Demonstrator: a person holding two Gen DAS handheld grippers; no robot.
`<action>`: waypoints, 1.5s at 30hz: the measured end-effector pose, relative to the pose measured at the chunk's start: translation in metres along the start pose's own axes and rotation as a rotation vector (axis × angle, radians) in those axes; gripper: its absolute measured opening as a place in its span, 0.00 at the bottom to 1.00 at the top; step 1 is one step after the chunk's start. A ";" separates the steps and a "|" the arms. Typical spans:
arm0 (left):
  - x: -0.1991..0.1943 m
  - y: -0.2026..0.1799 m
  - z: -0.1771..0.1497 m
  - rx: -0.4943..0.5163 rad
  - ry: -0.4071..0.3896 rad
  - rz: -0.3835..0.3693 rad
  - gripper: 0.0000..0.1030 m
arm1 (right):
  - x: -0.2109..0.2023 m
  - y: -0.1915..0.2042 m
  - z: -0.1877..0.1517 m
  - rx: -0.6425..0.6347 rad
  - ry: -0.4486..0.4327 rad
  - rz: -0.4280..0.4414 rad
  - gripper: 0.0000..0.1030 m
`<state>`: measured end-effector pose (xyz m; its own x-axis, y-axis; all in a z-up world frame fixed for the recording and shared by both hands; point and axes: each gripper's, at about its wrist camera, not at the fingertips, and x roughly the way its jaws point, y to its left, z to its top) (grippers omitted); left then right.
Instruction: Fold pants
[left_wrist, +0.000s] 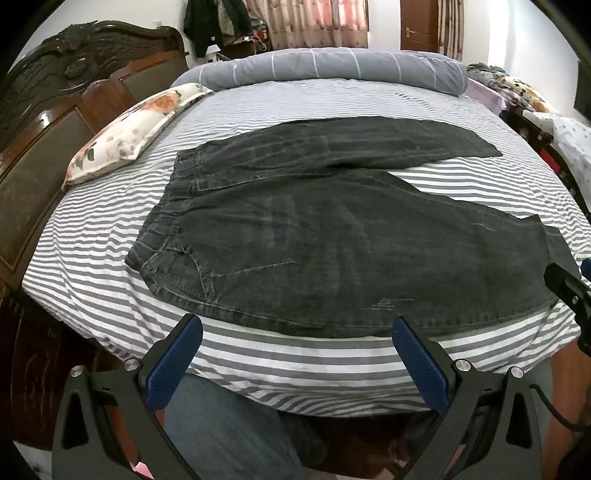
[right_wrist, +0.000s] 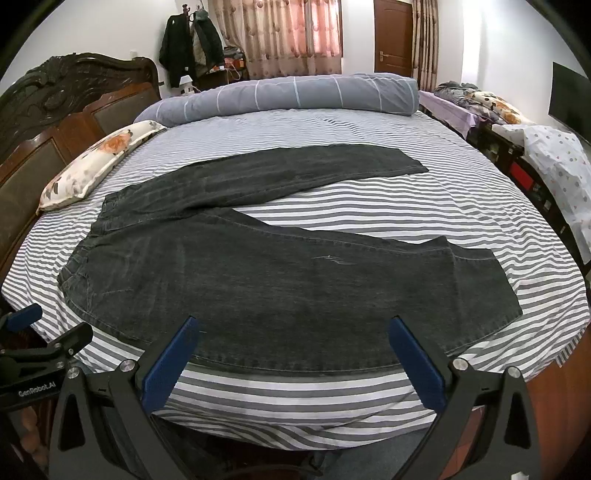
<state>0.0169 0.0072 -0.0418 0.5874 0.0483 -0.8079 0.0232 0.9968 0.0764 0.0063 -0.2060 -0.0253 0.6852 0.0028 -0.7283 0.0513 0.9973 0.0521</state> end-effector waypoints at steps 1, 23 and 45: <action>0.001 0.000 0.000 -0.002 0.003 0.003 0.99 | 0.000 -0.001 0.000 0.001 0.000 0.003 0.99; 0.011 0.008 -0.005 -0.025 0.032 0.035 0.99 | 0.006 0.006 -0.004 -0.008 0.018 0.004 0.99; 0.011 0.004 -0.006 -0.008 0.028 0.041 0.99 | 0.006 0.006 -0.004 -0.006 0.024 0.006 0.99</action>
<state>0.0187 0.0125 -0.0537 0.5651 0.0912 -0.8200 -0.0071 0.9944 0.1057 0.0077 -0.1996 -0.0322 0.6680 0.0105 -0.7440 0.0429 0.9977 0.0526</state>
